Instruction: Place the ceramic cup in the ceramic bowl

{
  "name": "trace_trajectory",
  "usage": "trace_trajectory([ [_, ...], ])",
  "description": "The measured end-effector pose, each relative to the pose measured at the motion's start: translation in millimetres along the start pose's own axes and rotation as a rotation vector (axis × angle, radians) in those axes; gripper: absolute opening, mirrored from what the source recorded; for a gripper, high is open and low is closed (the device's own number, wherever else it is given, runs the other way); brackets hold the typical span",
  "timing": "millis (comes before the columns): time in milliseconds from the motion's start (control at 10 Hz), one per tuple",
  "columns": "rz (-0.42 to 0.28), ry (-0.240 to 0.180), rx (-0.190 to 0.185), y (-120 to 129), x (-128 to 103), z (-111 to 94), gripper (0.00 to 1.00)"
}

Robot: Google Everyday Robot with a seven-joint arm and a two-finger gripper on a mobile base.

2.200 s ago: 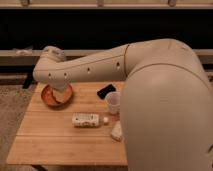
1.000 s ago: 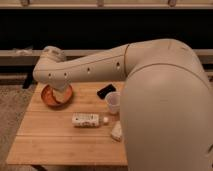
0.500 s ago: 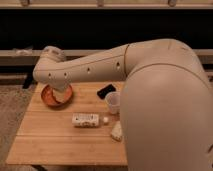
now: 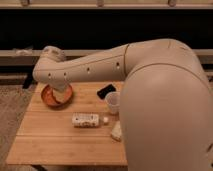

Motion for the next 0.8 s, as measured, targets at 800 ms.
trace_trajectory([
  [800,0.199,0.181,-0.066,-53,142,29,0.8],
])
